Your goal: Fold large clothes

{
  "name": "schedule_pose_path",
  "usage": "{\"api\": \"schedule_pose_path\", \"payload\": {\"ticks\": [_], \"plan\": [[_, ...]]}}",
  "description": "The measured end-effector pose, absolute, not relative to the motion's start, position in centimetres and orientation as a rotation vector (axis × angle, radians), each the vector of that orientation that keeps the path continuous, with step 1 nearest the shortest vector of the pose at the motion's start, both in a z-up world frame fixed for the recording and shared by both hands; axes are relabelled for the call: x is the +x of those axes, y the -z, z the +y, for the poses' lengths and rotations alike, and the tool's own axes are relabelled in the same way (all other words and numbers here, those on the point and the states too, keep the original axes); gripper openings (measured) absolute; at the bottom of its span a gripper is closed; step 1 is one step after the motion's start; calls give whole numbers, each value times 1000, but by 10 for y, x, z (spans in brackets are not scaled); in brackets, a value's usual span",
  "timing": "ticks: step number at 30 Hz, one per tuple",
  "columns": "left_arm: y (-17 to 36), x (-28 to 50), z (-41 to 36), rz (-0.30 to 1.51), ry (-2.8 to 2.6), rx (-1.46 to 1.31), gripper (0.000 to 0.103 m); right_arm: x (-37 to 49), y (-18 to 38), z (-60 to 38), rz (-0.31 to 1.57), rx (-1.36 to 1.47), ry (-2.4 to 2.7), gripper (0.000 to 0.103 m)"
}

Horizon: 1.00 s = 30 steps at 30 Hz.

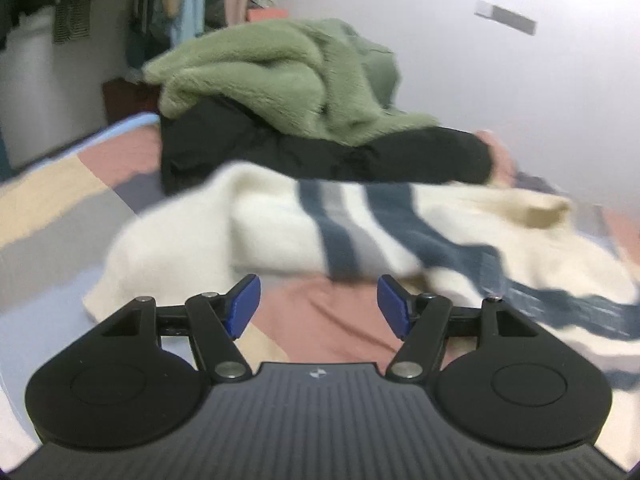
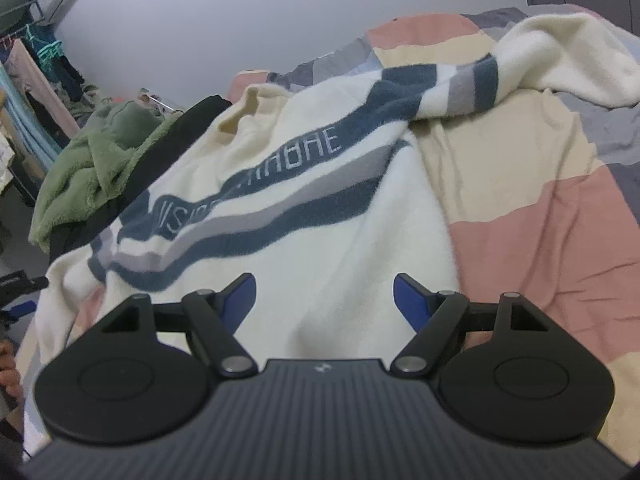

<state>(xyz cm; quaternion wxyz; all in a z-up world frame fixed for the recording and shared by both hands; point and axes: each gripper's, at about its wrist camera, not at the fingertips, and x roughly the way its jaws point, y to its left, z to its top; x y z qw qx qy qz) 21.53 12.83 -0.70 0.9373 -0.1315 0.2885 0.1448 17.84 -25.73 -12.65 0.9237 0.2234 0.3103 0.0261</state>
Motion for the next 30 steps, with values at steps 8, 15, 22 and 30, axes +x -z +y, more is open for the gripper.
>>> {"api": "schedule_pose_path", "payload": {"ticks": [8,15,22,30], "plan": [[30,173,84,691,-66,-440,70,150,123,-255,639,431,-45,77],[58,145,67,746,45,-544,71,140,123,-252,644,438,-27,77],[74,156,74,792,73,-573,73,149,135,-258,703,529,3,95],[92,169,64,841,110,-559,74,152,141,-258,710,546,23,94]]}}
